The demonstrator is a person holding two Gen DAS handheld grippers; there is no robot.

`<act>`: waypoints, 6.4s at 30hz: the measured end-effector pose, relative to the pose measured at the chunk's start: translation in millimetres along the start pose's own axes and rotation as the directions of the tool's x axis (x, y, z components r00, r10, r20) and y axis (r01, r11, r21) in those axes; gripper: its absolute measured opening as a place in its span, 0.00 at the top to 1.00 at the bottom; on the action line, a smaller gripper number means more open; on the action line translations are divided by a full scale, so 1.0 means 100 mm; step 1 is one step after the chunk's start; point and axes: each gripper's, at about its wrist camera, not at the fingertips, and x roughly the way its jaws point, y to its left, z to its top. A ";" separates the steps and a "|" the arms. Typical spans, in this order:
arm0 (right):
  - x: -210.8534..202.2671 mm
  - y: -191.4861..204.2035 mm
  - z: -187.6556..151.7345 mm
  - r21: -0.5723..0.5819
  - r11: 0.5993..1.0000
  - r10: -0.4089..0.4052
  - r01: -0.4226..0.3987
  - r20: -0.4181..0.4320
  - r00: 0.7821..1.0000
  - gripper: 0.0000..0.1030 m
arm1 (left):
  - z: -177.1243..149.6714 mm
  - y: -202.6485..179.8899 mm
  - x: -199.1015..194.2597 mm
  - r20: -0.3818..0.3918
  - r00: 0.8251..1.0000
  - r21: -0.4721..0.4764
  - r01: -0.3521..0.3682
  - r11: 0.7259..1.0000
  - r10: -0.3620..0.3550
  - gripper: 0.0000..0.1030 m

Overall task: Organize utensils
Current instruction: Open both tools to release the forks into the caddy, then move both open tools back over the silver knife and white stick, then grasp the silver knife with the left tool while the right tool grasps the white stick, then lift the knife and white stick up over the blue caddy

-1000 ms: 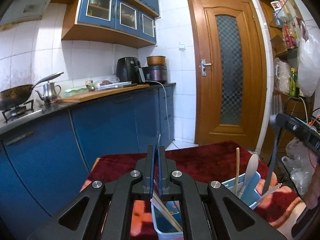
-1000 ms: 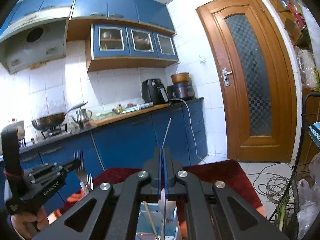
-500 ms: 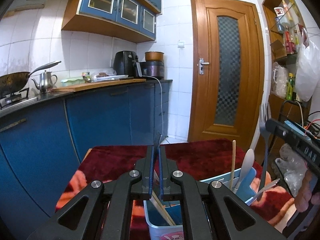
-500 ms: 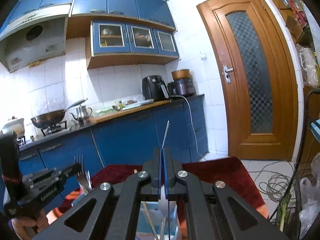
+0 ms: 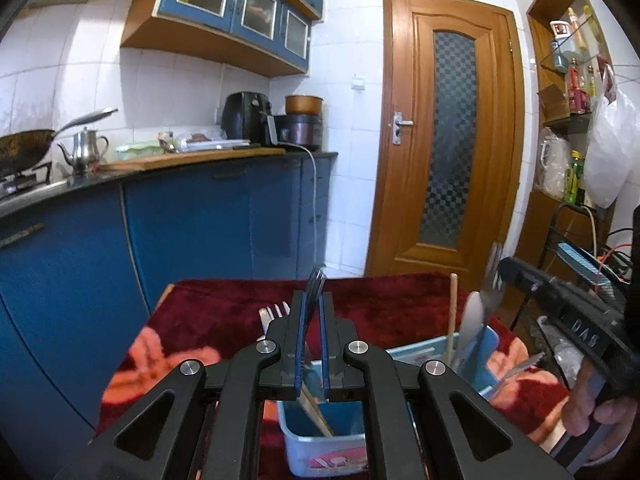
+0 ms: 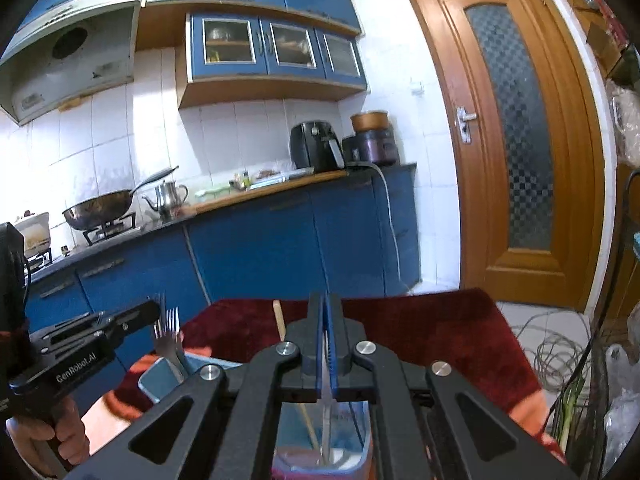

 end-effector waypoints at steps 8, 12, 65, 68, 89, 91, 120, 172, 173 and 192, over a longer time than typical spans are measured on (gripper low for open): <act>-0.26 0.04 -0.02 0.019 1.000 0.018 -0.018 -0.002 1.000 0.81 | 0.02 -0.06 -0.25 0.004 0.999 -0.005 0.035 0.999 -0.035 0.82; -0.45 0.09 0.00 0.026 1.000 0.010 -0.010 0.005 1.000 0.78 | 0.00 -0.07 -0.41 -0.002 0.999 -0.016 0.049 0.999 -0.049 0.82; -1.29 -0.47 -1.27 0.207 0.973 -0.034 0.100 -0.300 0.953 0.63 | -1.21 -0.86 -0.25 -0.488 0.872 0.023 0.065 0.998 -0.045 0.69; -1.28 -0.49 -1.28 0.213 0.972 -0.031 0.100 -0.306 0.952 0.63 | -1.25 -0.85 -0.17 -0.515 0.856 0.015 0.057 0.998 -0.041 0.69; -1.16 -0.19 -1.23 0.166 0.984 0.005 0.057 -0.349 0.937 0.63 | -1.24 -0.16 -0.40 -0.462 0.882 -0.165 0.016 0.986 -0.092 0.97; -1.12 -0.14 -1.23 0.158 0.986 0.013 0.049 -0.370 0.929 0.63 | -1.24 -0.09 -0.43 -0.452 0.888 -0.177 0.001 0.984 -0.082 0.97; 0.06 0.65 -1.12 0.011 0.999 0.040 -0.046 -0.721 0.691 0.63 | -1.37 0.53 -0.27 -0.557 0.805 -0.293 0.037 0.955 -0.202 0.91; -1.11 0.36 -0.13 -0.048 0.997 -0.061 0.057 -0.092 0.994 0.93 | 0.52 0.06 -0.75 0.163 0.986 -0.073 -0.021 0.997 0.033 0.98; -1.11 0.36 -0.12 -0.051 0.997 -0.065 0.061 -0.082 0.994 0.93 | 0.53 0.06 -0.74 0.174 0.984 -0.072 -0.024 0.997 0.037 0.98; -0.72 0.12 0.15 -0.015 0.990 -0.139 0.139 0.039 0.990 0.93 | 0.33 -0.07 -0.27 0.163 0.984 -0.029 -0.073 0.997 0.077 0.97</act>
